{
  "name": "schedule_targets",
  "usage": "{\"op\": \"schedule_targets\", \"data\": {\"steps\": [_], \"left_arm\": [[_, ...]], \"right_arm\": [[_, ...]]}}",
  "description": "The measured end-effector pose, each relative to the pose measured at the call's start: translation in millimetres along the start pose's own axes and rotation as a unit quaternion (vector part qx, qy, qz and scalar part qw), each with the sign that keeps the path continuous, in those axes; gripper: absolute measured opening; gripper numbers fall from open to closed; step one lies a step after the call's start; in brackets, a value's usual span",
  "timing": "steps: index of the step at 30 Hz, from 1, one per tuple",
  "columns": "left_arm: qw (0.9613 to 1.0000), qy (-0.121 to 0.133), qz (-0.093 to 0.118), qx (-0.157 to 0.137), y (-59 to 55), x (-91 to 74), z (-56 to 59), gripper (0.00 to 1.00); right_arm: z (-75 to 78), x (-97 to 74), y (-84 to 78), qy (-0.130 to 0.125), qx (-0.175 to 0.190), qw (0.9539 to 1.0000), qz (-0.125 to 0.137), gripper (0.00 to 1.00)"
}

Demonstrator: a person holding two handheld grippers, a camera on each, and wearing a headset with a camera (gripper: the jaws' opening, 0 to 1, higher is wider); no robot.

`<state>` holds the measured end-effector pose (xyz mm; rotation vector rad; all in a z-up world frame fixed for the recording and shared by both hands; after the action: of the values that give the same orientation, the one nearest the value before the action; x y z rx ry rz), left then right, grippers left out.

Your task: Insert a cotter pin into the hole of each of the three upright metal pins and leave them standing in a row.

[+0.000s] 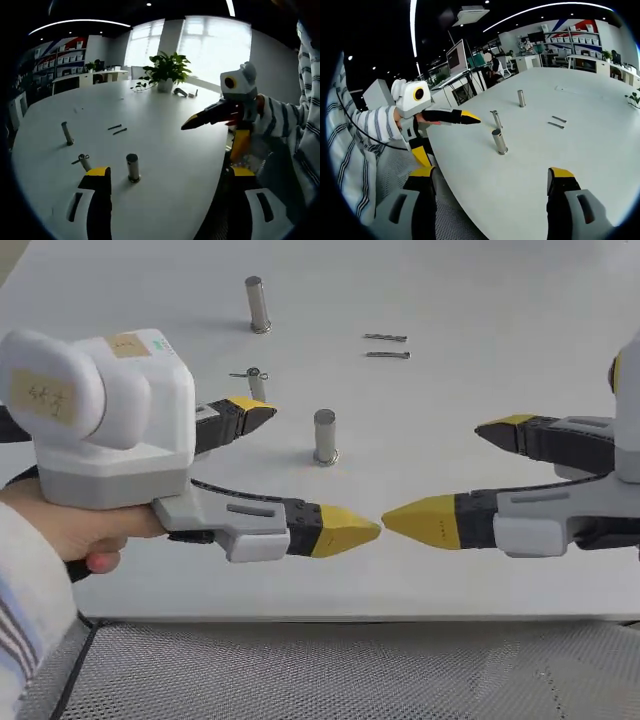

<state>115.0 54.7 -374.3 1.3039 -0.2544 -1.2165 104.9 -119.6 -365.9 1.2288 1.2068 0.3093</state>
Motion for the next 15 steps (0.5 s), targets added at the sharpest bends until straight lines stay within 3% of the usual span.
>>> {"op": "schedule_targets", "data": {"steps": [9, 12, 15], "left_arm": [[0.9998, -0.007, 0.017, -0.011, 1.3, -12.3, -0.4, 0.99], [0.9997, -0.001, 0.02, -0.016, 0.9, -15.3, -0.5, 0.99], [0.999, 0.016, 0.031, -0.026, -2.4, -20.7, -8.2, 0.99]], "right_arm": [[7.9, 0.1, 2.4, -0.004, -0.014, 0.9999, -0.009, 0.9], [12.5, -0.2, 4.4, -0.008, -0.014, 0.9998, -0.008, 0.9], [17.6, 0.1, 6.3, -0.009, -0.024, 0.9995, -0.017, 0.89]]}}
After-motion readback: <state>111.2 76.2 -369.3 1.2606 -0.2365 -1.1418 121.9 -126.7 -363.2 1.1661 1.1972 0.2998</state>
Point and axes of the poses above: the centre of the closed fingertips' face, and the gripper's own axes: x roughly forward along the fingers, z roughly to its right, y roughly out of its top, the point moved 7 cm from there along -x, roughly backward along the fingers, and after that the axes turned 10 degrees about -x, right-handed, at the moved point
